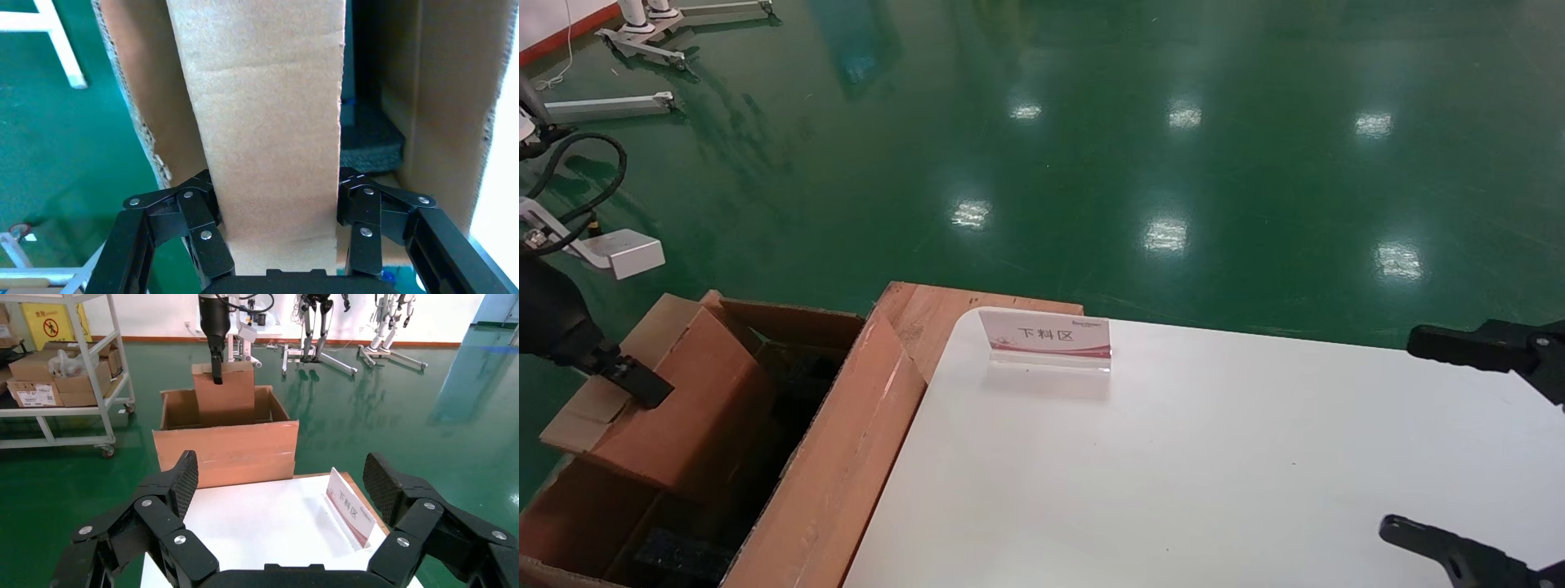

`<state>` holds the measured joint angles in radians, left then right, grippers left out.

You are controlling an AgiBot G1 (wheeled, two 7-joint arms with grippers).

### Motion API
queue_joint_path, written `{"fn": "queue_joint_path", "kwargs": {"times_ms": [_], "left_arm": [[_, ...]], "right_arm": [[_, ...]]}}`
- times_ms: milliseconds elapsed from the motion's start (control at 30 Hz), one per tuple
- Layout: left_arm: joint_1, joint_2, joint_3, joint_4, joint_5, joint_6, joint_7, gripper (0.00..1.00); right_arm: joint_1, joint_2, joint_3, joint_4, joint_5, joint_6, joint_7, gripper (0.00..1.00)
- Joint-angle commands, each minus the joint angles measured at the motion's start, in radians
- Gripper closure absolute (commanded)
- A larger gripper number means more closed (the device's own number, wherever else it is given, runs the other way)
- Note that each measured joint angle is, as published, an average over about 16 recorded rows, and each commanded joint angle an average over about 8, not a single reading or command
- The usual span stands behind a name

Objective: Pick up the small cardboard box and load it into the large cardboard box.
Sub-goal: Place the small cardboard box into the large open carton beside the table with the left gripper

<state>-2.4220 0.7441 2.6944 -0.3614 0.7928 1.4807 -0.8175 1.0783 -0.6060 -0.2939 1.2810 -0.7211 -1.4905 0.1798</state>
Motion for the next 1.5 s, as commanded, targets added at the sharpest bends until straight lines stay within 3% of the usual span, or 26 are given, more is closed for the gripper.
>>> {"fn": "queue_joint_path", "kwargs": {"times_ms": [33, 633, 1500], "left_arm": [[0.019, 0.005, -0.004, 0.015, -0.006, -0.003, 0.002, 1.00], [0.200, 0.032, -0.029, 0.200, -0.044, -0.061, 0.061, 1.00], [0.299, 0.075, -0.018, 0.323, -0.030, -0.014, 0.078, 1.00]], "right_arm": [[0.000, 0.000, 0.000, 0.000, 0.000, 0.000, 0.000, 0.00], [0.000, 0.000, -0.001, 0.000, 0.001, 0.000, -0.001, 0.00], [0.001, 0.001, -0.003, 0.000, 0.002, 0.001, -0.001, 0.00]]}}
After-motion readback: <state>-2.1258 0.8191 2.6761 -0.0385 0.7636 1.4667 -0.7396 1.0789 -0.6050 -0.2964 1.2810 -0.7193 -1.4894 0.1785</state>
